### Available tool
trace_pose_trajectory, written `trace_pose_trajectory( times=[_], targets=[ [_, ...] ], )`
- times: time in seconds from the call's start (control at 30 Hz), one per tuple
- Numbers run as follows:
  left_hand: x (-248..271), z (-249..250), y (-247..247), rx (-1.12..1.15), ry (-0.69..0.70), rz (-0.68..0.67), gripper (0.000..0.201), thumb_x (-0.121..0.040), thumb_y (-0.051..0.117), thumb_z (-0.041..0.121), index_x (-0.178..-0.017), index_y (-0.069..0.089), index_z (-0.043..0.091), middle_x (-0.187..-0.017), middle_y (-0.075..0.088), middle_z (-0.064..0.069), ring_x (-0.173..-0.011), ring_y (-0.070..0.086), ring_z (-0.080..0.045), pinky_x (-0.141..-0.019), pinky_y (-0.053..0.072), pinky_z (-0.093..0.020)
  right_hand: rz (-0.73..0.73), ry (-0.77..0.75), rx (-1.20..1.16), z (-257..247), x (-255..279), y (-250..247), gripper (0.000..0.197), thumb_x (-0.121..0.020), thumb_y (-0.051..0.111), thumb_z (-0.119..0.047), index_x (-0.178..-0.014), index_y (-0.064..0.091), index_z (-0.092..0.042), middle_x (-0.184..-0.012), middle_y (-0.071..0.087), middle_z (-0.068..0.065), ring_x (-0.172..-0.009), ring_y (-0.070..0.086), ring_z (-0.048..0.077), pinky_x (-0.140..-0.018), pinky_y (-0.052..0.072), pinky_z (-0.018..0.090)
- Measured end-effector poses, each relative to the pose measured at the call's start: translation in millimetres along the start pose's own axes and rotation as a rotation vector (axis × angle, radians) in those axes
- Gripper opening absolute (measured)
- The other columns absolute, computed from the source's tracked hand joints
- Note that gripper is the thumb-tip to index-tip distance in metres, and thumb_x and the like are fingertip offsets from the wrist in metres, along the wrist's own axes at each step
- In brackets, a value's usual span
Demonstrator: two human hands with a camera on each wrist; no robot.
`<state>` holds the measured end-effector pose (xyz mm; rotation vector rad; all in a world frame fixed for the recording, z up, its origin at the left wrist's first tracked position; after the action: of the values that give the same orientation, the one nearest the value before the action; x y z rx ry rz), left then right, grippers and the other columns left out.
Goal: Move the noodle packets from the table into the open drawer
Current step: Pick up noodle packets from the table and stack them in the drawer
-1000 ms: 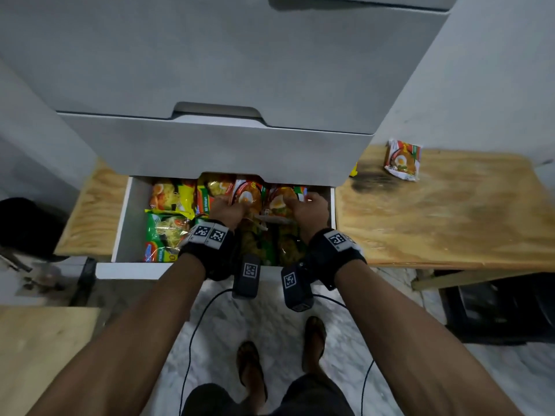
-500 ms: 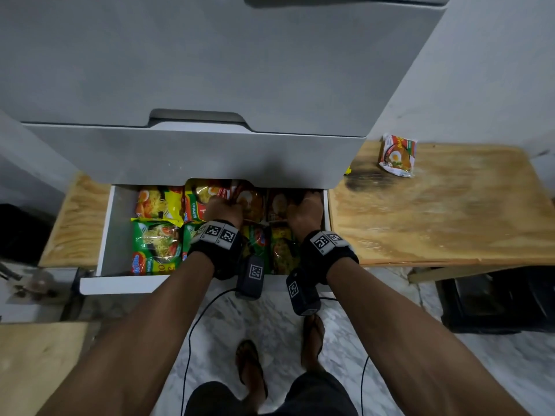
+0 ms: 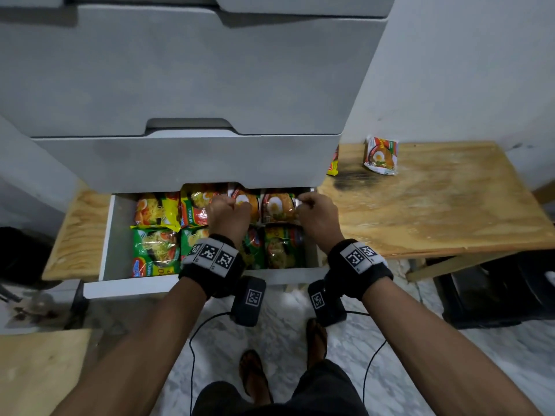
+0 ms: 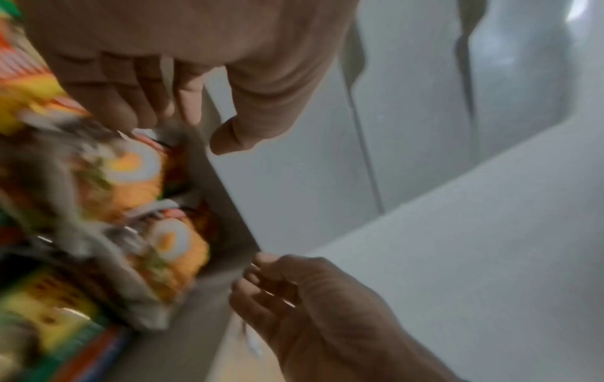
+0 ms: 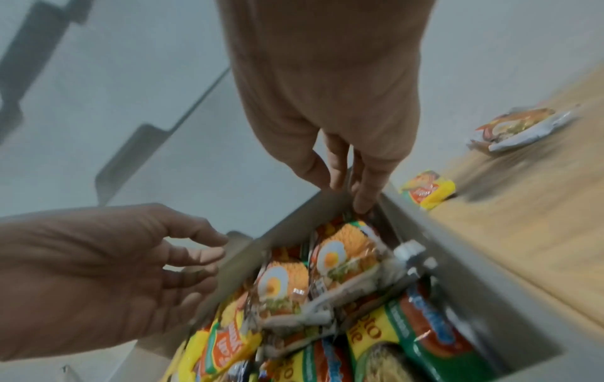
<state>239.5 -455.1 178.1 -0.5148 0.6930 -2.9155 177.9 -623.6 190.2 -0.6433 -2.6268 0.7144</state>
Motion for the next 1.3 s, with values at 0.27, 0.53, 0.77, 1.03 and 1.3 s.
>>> trace_pose_trajectory(
  times=[0.27, 0.53, 0.77, 1.03, 1.3],
  targets=[
    [79, 63, 97, 0.054, 0.198, -0.279, 0.021, -0.081, 0.061, 0.017, -0.1, 0.065, 0.008, -0.09, 0.067, -0.004, -0.082, 0.062, -0.019, -0.069, 0.049, -0.026, 0.17, 0.129, -0.099, 51, -46, -98, 0.026, -0.085, 0.054, -0.016, -0.06, 0.058, -0.022, -0.069, 0.063, -0.001, -0.085, 0.068, 0.033, -0.08, 0.058, 0.052],
    [57, 126, 243, -0.134, 0.07, -0.285, 0.017, -0.087, 0.057, 0.02, -0.094, 0.064, 0.006, -0.088, 0.059, -0.008, -0.081, 0.052, -0.024, -0.061, 0.037, -0.024, 0.154, 0.188, 0.009, 111, -155, -171, 0.018, -0.088, 0.051, -0.015, -0.081, 0.067, -0.009, -0.084, 0.061, 0.016, -0.081, 0.058, 0.032, -0.071, 0.045, 0.034],
    [-38, 122, 326, -0.301, -0.029, -0.087, 0.05, -0.076, 0.059, 0.039, -0.117, 0.064, 0.011, -0.12, 0.068, -0.011, -0.114, 0.062, -0.031, -0.095, 0.045, -0.029, 0.088, 0.365, 0.08, 165, -249, -186, 0.057, -0.089, 0.058, -0.031, -0.133, 0.041, 0.002, -0.138, 0.042, 0.023, -0.125, 0.044, 0.04, -0.102, 0.038, 0.042],
    [-82, 102, 349, -0.552, -0.146, 0.051, 0.08, -0.086, 0.062, 0.043, -0.146, 0.028, 0.001, -0.15, 0.036, -0.021, -0.139, 0.035, -0.038, -0.112, 0.029, -0.044, 0.024, 0.481, 0.089, 196, -305, -173, 0.085, -0.082, 0.063, -0.056, -0.138, 0.034, 0.001, -0.145, 0.033, 0.02, -0.131, 0.039, 0.038, -0.103, 0.037, 0.041],
    [-100, 100, 353, -0.723, -0.22, -0.004, 0.09, -0.08, 0.059, 0.063, -0.139, 0.04, -0.001, -0.146, 0.04, -0.023, -0.138, 0.036, -0.039, -0.112, 0.03, -0.046, -0.039, 0.434, 0.167, 202, -323, -167, 0.08, -0.079, 0.068, -0.051, -0.134, 0.039, -0.001, -0.141, 0.032, 0.021, -0.126, 0.043, 0.039, -0.103, 0.038, 0.042]
  ],
)
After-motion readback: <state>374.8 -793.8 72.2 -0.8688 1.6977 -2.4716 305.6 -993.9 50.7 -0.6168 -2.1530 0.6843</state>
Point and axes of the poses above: each hand's wrist, its own x-axis away from the middle knuckle, its own y-axis out of the palm, z = x × y, the point moved 2 cm from there along -x, towards the middle knuckle
